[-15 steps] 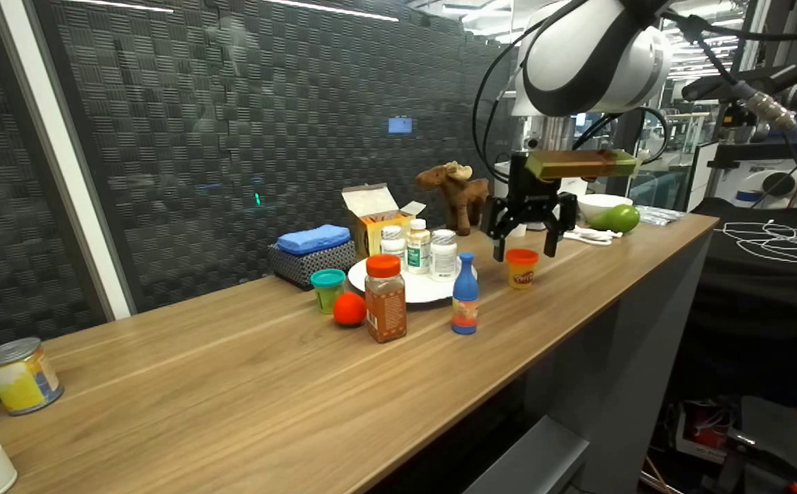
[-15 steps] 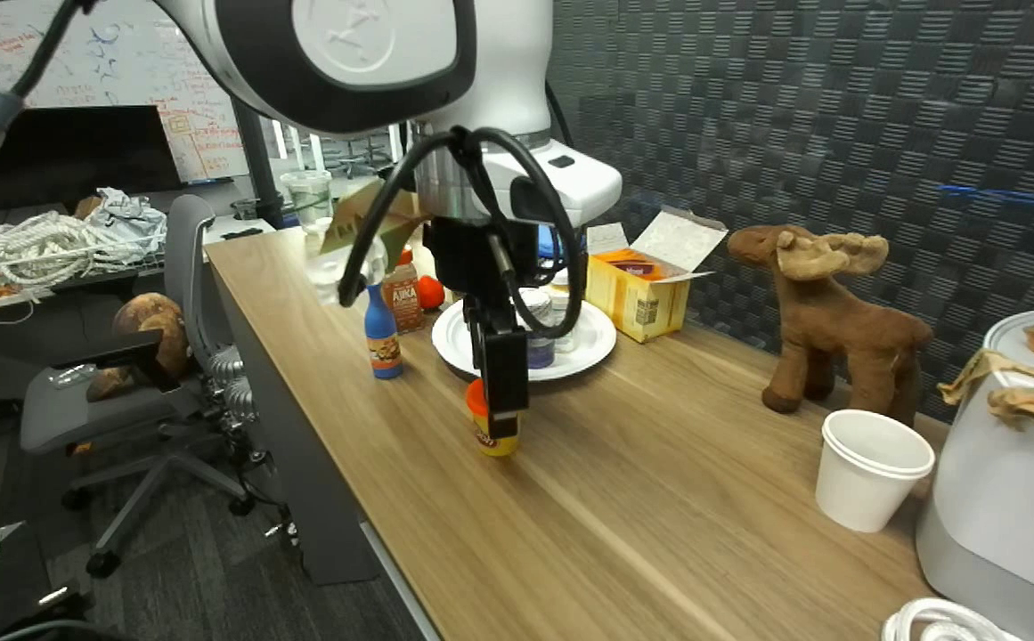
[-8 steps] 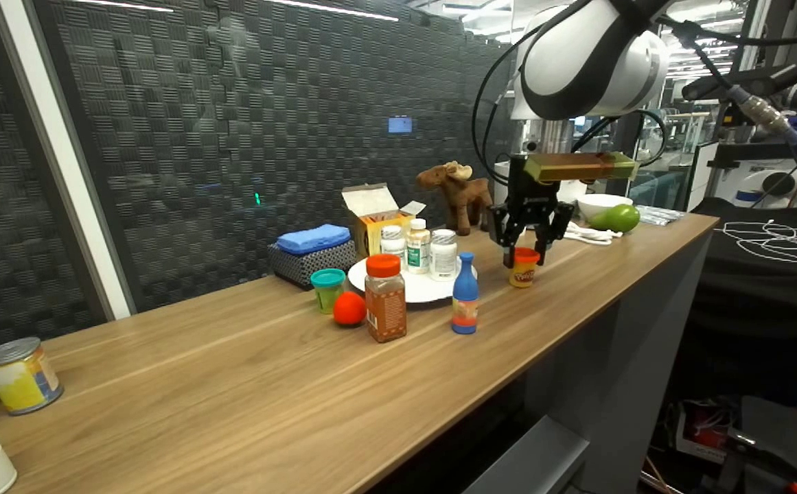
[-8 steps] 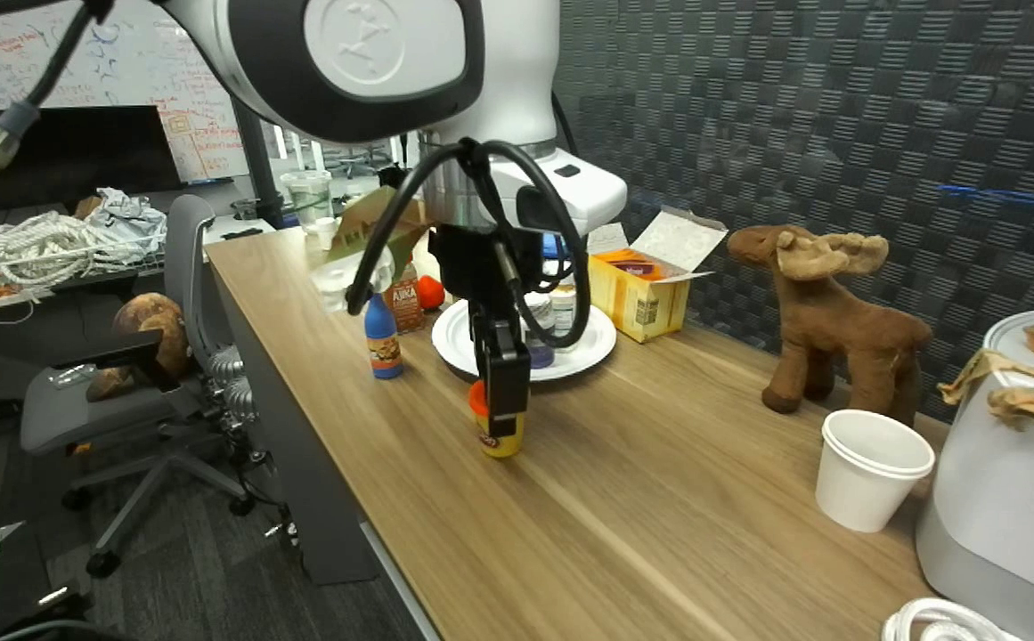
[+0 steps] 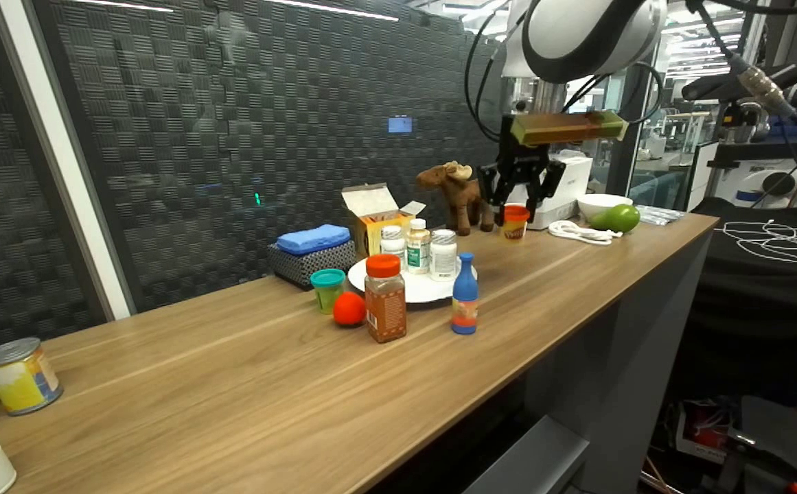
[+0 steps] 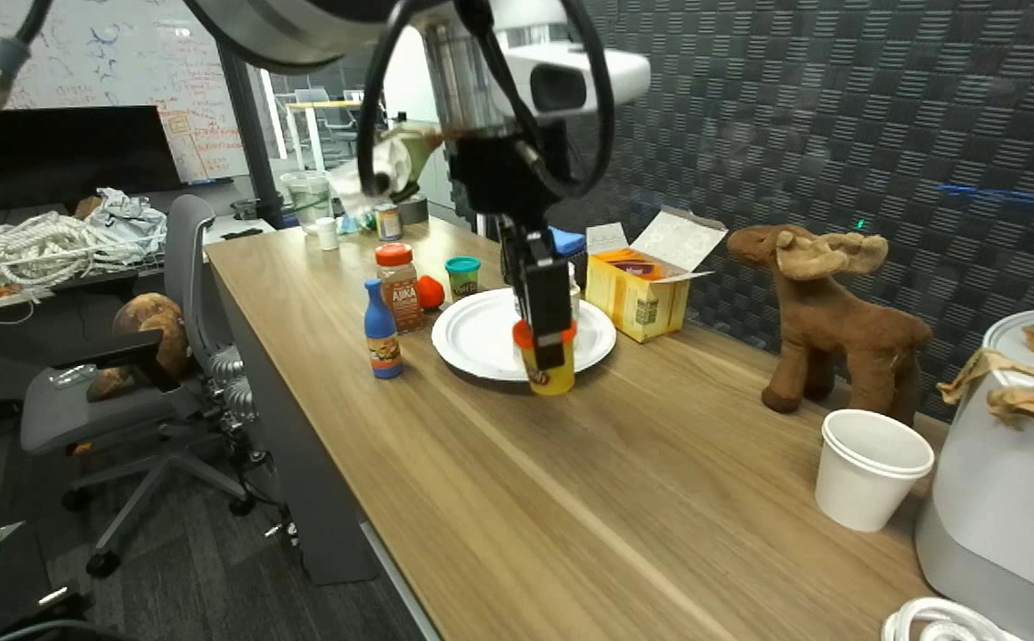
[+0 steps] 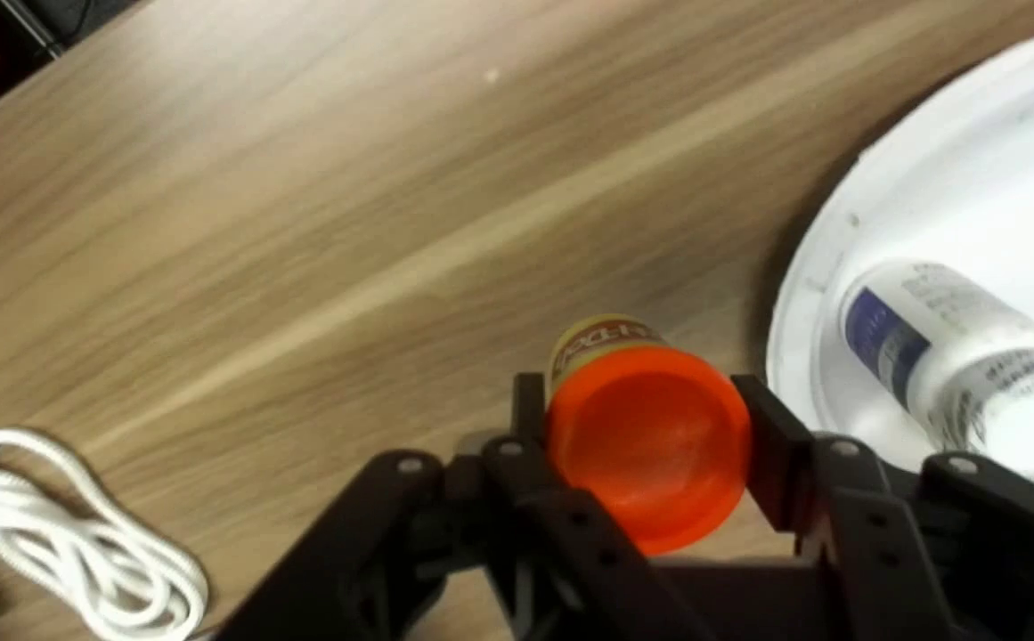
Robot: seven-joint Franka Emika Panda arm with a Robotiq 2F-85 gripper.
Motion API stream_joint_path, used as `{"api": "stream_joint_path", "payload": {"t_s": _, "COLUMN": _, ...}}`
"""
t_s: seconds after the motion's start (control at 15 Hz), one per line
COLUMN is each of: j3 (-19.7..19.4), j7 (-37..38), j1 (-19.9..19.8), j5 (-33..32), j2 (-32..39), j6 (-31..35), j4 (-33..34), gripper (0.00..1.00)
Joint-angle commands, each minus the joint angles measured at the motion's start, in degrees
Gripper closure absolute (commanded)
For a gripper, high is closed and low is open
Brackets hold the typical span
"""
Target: Put all the items surrounding the plate on to the plate.
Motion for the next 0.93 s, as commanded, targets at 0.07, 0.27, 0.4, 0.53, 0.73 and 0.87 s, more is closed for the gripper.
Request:
{"api": "stream_joint_path", "payload": {"t_s": 0.07, "j3": 2.0, "j7": 10.0, "j1": 2.5, "j5": -7.7, "j2": -1.2, "j6": -5.6, "j4": 8.5, "gripper": 0.72}}
{"api": "stream_joint_path", "payload": {"t_s": 0.27, "j3": 4.0, "j7": 11.2, "j1": 4.1, "j5": -7.2, "j2": 1.7, "j6": -8.4, "j4": 14.3, "gripper": 0.72}}
{"api": "stream_joint_path", "payload": {"t_s": 0.4, "j3": 5.0, "j7": 10.6, "j1": 5.2, "j5": -5.5, "j2": 4.0, "j6": -9.1, "j4": 17.3, "gripper": 0.72}}
{"api": "stream_joint_path", "payload": {"t_s": 0.53, "j3": 6.0, "j7": 10.0, "j1": 6.5, "j5": -3.4, "j2": 6.8, "j6": -8.4, "j4": 19.9, "gripper": 0.72}}
{"api": "stream_joint_path", "payload": {"t_s": 0.73, "j3": 6.9, "j7": 9.7, "j1": 8.3, "j5": 0.0, "j2": 11.7, "j6": -7.9, "j4": 24.3, "gripper": 0.72}}
{"api": "stream_joint_path", "payload": {"t_s": 0.87, "j3": 7.0, "j7": 9.5, "j1": 9.3, "j5": 2.3, "j2": 15.0, "j6": -8.4, "j4": 27.6, "gripper": 0.72}}
